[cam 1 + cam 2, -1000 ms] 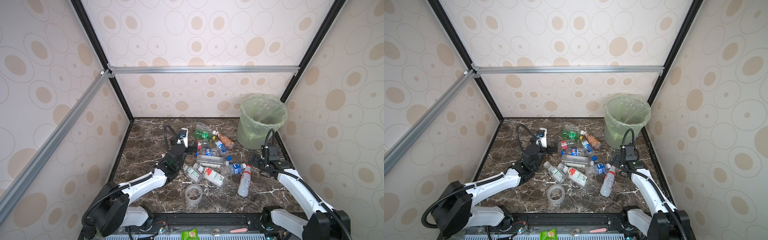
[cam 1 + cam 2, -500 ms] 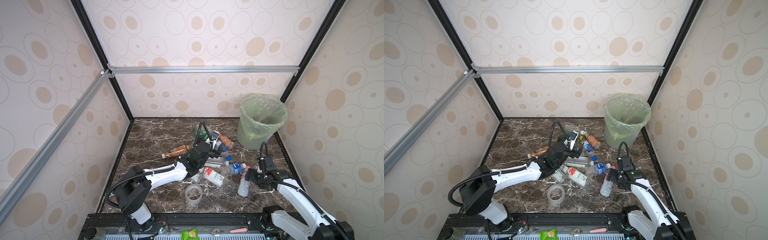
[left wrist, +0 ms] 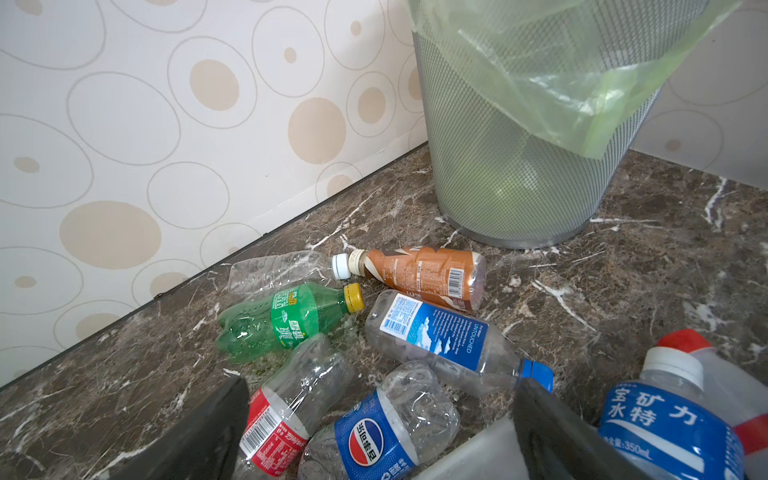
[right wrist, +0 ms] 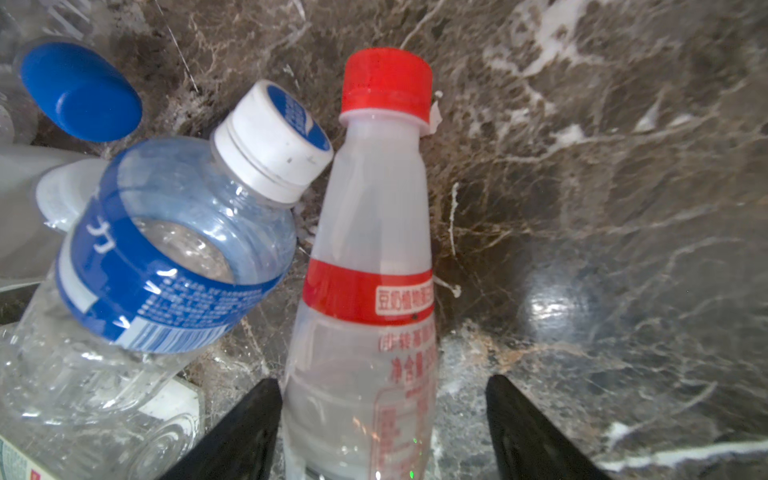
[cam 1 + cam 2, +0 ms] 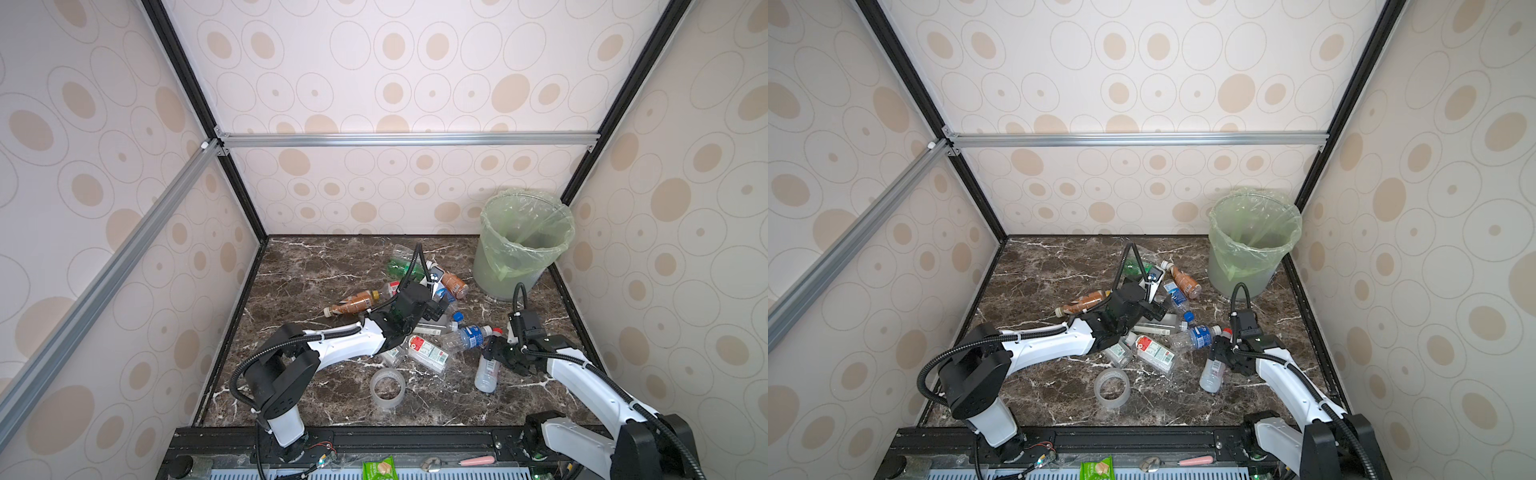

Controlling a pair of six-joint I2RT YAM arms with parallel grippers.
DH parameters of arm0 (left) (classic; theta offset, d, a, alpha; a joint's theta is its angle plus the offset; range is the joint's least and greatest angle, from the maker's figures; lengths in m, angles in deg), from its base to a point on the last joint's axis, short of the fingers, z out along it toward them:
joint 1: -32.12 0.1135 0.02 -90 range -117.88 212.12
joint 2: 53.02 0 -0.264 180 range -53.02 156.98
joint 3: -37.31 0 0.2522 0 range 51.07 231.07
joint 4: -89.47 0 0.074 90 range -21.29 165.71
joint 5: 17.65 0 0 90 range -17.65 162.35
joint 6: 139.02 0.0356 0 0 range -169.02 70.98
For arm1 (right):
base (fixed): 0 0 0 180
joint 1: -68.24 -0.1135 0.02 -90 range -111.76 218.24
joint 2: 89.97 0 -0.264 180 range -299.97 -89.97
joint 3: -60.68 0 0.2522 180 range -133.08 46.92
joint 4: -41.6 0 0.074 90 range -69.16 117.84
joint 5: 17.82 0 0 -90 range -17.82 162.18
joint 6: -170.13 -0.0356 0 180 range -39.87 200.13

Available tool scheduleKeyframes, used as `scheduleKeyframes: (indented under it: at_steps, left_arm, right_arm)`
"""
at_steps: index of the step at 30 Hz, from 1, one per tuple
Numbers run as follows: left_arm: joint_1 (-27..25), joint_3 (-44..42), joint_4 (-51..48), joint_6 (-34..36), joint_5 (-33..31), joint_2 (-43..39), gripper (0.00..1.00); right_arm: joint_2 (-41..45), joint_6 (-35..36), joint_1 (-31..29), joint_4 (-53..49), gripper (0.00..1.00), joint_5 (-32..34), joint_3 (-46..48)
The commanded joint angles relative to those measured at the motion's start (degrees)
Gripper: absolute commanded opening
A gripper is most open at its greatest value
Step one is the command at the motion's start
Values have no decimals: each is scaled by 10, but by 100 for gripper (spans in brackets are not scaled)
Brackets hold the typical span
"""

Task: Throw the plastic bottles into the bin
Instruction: 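Grasp the red-capped white bottle with the right gripper while the left hovers, then lift the red-capped bottle over the bin and release it with the right gripper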

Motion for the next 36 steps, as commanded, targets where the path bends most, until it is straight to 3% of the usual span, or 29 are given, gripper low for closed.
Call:
scheduleKeyframes:
  at_steps: [1,9,16,19,28,36]
  left_arm:
    - [-3,41,-37,-26,-9,2,99]
    - [-3,55,-78,-37,-48,-2,99]
    - [-3,70,-100,-53,-22,-2,99]
    - [-3,80,-113,-57,-23,0,99]
    - [-3,78,-107,-69,1,-27,99]
    - [-3,73,-82,-64,-9,-65,99]
  right_arm:
    - [-12,-13,-5,16,78,-6,10]
    - [-37,-18,-6,46,68,-9,21]
    - [-39,-15,-6,46,53,3,18]
    - [-24,-7,-6,26,51,17,2]
    - [22,22,-6,-57,50,70,-88]
    - [10,51,-7,-99,47,59,-226]
